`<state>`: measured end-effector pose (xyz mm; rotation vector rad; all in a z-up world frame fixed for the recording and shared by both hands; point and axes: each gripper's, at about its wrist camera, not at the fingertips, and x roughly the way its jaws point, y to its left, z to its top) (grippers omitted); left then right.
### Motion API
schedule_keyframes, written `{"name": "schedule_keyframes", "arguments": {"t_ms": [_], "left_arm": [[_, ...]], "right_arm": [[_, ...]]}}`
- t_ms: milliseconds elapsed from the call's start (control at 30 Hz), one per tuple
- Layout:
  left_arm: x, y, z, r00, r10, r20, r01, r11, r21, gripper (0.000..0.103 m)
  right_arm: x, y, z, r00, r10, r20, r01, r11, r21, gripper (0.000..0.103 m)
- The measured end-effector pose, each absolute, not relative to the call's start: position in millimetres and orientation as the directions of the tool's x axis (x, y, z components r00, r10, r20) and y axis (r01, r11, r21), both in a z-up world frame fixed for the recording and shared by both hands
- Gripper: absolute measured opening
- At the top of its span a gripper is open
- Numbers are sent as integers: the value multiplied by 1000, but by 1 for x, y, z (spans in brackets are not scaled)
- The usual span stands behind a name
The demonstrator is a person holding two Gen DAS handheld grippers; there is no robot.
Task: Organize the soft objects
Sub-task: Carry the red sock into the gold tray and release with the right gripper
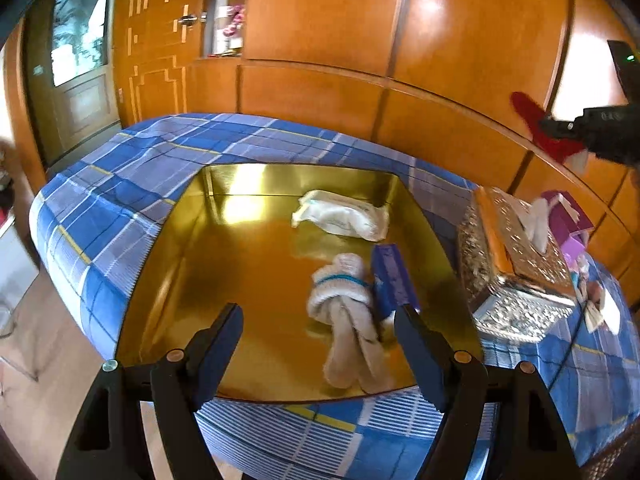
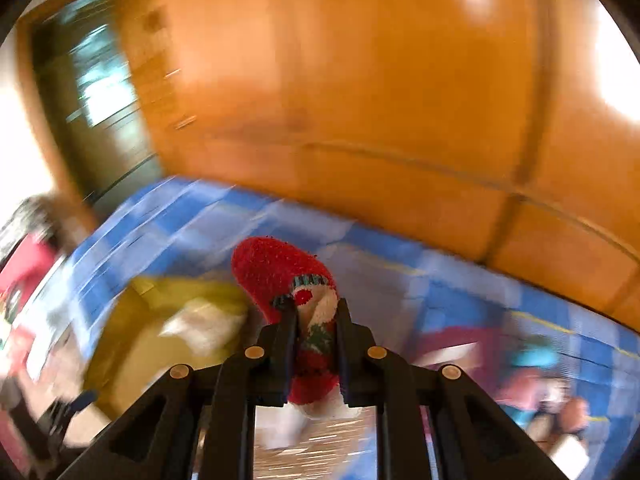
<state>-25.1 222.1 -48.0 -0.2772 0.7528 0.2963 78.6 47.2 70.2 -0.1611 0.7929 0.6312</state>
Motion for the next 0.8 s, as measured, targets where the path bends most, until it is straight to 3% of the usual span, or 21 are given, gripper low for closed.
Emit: {"name": "schedule_keyframes", "arguments": {"t_ms": [200,400,800], "left_arm": [[-26,237,-49,688,180,-703,-395,906,-154,78],[-26,238,-53,684,172,-709,-394,905,-160,78],[-25,229,-51,687,174,-706,-378,915,-142,78]], "right_arm": [[56,141,2,396,456,-797,-674,734,85,16],[62,170,-47,337,420,-843,-653,749,112,30],[28,142,-26,453,423,-785,-651,759,33,43]]}}
